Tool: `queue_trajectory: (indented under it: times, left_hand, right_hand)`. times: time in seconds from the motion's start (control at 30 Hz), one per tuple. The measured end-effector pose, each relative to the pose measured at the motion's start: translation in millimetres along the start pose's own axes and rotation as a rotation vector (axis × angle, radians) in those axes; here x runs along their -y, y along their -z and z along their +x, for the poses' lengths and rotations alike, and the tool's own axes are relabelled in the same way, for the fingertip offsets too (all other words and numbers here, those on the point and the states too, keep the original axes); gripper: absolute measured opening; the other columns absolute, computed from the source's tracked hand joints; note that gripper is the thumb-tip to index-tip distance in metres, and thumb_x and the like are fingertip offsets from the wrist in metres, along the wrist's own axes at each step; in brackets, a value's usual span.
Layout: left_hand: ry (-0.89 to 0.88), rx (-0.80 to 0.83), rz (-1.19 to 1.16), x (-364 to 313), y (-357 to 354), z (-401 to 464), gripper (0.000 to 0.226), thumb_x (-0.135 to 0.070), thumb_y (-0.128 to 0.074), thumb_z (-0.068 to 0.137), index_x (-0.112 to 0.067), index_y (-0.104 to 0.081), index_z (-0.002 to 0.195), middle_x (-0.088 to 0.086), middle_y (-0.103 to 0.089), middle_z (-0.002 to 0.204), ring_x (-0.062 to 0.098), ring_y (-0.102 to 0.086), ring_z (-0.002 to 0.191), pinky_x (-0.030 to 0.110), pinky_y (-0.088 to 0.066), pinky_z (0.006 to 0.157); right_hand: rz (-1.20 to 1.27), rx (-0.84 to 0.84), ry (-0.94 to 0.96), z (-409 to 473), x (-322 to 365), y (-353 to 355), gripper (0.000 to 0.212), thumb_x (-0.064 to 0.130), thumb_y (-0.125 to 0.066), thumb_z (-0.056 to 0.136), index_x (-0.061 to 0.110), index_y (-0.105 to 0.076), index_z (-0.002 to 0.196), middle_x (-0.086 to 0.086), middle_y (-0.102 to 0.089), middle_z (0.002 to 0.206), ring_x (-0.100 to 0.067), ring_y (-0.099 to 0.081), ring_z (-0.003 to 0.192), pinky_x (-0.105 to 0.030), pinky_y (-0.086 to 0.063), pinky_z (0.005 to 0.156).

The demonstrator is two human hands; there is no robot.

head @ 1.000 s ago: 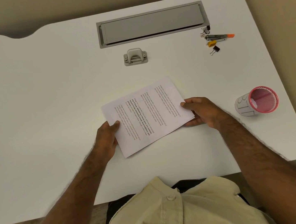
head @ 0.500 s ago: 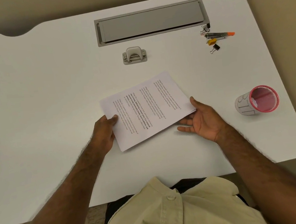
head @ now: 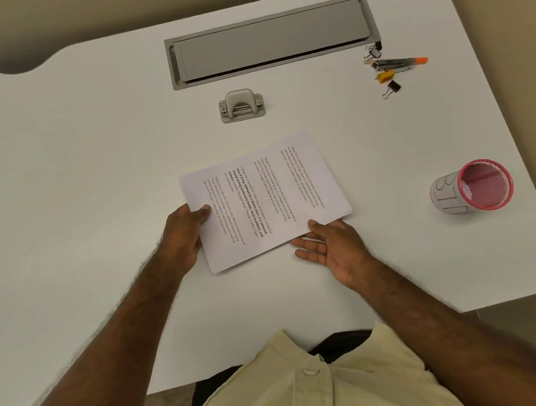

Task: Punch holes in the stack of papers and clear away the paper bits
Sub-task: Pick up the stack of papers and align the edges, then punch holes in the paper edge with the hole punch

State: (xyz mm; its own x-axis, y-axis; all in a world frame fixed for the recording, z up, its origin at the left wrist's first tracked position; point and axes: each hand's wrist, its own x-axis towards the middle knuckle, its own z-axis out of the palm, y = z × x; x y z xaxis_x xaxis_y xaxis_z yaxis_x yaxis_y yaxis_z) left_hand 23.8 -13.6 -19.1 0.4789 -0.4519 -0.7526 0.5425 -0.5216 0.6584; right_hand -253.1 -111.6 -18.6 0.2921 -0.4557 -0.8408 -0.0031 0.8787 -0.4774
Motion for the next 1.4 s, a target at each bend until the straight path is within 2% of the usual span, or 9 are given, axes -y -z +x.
queue_trajectory:
  times: [0.3, 0.4, 0.5, 0.6, 0.7, 0.8, 1.0, 1.17, 1.4]
  left_hand:
    - [-0.023, 0.037, 0.095, -35, 8, 17, 0.019, -0.014, -0.063, 0.104, -0.016, -0.072, 0.120, 0.001, -0.083, 0.112, 0.019, -0.081, 0.096, 0.032, -0.065, 0.073]
    - [-0.050, -0.026, 0.153, -56, 14, 31, 0.010, -0.018, -0.065, 0.103, -0.014, -0.074, 0.105, 0.002, -0.083, 0.102, 0.021, -0.081, 0.090, 0.036, -0.062, 0.074]
    - [-0.183, -0.168, 0.316, -86, 13, 49, 0.014, -0.015, -0.062, 0.100, -0.016, -0.075, 0.097, 0.003, -0.078, 0.092, 0.028, -0.077, 0.090, 0.033, -0.063, 0.068]
    - [-0.414, -0.250, 0.608, -123, 6, 66, 0.023, -0.015, -0.054, 0.102, -0.010, -0.075, 0.109, 0.013, -0.078, 0.104, 0.039, -0.077, 0.101, 0.049, -0.064, 0.092]
    - [-0.653, -0.268, 0.942, -163, -16, 76, 0.030, -0.019, -0.050, 0.105, -0.006, -0.075, 0.117, 0.016, -0.079, 0.118, 0.036, -0.073, 0.112, 0.039, -0.055, 0.105]
    - [-0.813, -0.173, 1.097, -190, -49, 85, 0.032, -0.020, -0.049, 0.109, -0.003, -0.073, 0.122, 0.017, -0.077, 0.122, 0.035, -0.072, 0.112, 0.039, -0.054, 0.100]
    - [-0.895, 0.103, 1.306, -208, -98, 106, 0.032, -0.018, -0.050, 0.111, -0.003, -0.073, 0.128, 0.014, -0.074, 0.130, 0.031, -0.068, 0.117, 0.031, -0.047, 0.095]
    - [-0.859, 0.156, 1.406, -209, -113, 115, 0.032, -0.011, -0.050, 0.111, -0.005, -0.071, 0.134, 0.014, -0.072, 0.137, 0.031, -0.066, 0.124, 0.031, -0.047, 0.098]
    - [-0.796, 0.186, 1.434, -213, -116, 110, 0.033, -0.013, -0.049, 0.112, -0.004, -0.071, 0.135, 0.015, -0.072, 0.137, 0.033, -0.068, 0.121, 0.039, -0.055, 0.099]
  right_hand:
    - [0.060, -0.029, 0.074, 10, 1, -18, 0.025, 0.010, -0.061, 0.107, 0.014, -0.067, 0.131, -0.014, -0.081, 0.111, -0.033, -0.082, 0.094, -0.041, -0.067, 0.072]
    - [0.087, -0.017, 0.078, 15, 1, -21, 0.026, 0.012, -0.062, 0.106, 0.015, -0.066, 0.132, -0.015, -0.081, 0.112, -0.034, -0.081, 0.097, -0.042, -0.067, 0.073]
    - [0.106, -0.009, 0.072, 20, 1, -25, 0.027, 0.013, -0.063, 0.106, 0.015, -0.066, 0.133, -0.014, -0.082, 0.107, -0.033, -0.081, 0.097, -0.041, -0.066, 0.072]
    - [0.122, -0.002, 0.057, 27, 1, -30, 0.024, 0.013, -0.063, 0.106, 0.016, -0.067, 0.130, -0.014, -0.082, 0.104, -0.032, -0.081, 0.096, -0.041, -0.066, 0.072]
    - [0.135, -0.001, 0.049, 33, 1, -36, 0.022, 0.013, -0.063, 0.106, 0.015, -0.068, 0.127, -0.014, -0.082, 0.102, -0.032, -0.081, 0.096, -0.041, -0.066, 0.071]
    - [0.142, 0.009, 0.048, 39, 4, -42, 0.020, 0.013, -0.063, 0.106, 0.017, -0.069, 0.125, -0.015, -0.082, 0.104, -0.032, -0.081, 0.096, -0.041, -0.066, 0.072]
    - [0.147, 0.022, 0.046, 50, 15, -52, 0.026, 0.015, -0.063, 0.107, 0.019, -0.066, 0.132, -0.014, -0.082, 0.107, -0.031, -0.081, 0.098, -0.042, -0.066, 0.072]
    - [0.144, 0.019, 0.040, 56, 20, -55, 0.031, 0.016, -0.063, 0.107, 0.014, -0.063, 0.137, -0.013, -0.082, 0.105, -0.030, -0.081, 0.100, -0.042, -0.066, 0.073]
    - [0.154, 0.021, 0.038, 57, 20, -56, 0.031, 0.017, -0.063, 0.106, 0.015, -0.063, 0.137, -0.012, -0.082, 0.107, -0.029, -0.081, 0.101, -0.042, -0.066, 0.072]
